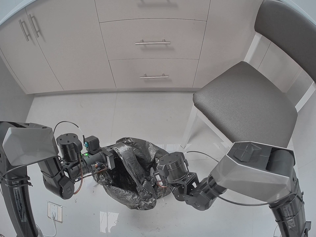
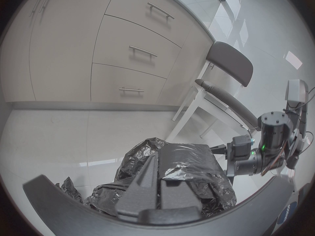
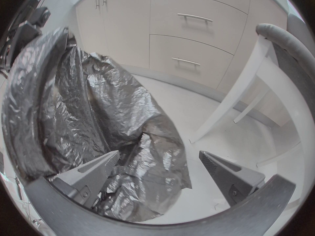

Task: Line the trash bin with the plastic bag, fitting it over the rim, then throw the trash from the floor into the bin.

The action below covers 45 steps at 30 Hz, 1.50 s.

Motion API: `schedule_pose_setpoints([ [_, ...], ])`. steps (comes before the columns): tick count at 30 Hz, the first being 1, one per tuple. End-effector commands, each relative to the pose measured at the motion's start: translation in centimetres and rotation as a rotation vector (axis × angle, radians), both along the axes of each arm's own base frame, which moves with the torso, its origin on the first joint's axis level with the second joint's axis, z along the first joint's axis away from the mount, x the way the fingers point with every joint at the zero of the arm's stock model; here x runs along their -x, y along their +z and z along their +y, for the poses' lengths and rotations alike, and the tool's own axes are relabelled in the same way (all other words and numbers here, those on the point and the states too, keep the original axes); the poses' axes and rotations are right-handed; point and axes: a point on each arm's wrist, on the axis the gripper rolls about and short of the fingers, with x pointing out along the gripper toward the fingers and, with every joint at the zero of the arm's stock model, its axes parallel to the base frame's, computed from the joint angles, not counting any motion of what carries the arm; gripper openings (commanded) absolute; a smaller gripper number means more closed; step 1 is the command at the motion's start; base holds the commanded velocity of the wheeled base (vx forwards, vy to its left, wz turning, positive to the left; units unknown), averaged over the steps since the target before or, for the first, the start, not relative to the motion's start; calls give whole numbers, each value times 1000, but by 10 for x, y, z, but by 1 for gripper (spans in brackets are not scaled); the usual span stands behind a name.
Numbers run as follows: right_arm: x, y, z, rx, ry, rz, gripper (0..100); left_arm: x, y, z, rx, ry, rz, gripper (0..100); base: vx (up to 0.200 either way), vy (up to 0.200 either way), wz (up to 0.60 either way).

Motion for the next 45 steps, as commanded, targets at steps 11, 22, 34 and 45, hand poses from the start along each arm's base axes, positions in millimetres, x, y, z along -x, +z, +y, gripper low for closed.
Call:
schedule_pose_setpoints([
  [11,-69,-9,-64,-34,-200,-6,100,0,1,2,1,8,-2,0,0,0,0],
  [22,-116,-42,-88,2,-248,60,100,0,-1,2,-1,6,5,0,0,0,0],
  [34,-116,-48,-95,15,-197,143,100,0,-2,1,-1,3,7,0,0,0,0],
  [45,-123,-38,-94,-107,-93,315,100,0,-3,1,-3,5,9,0,0,0,0],
])
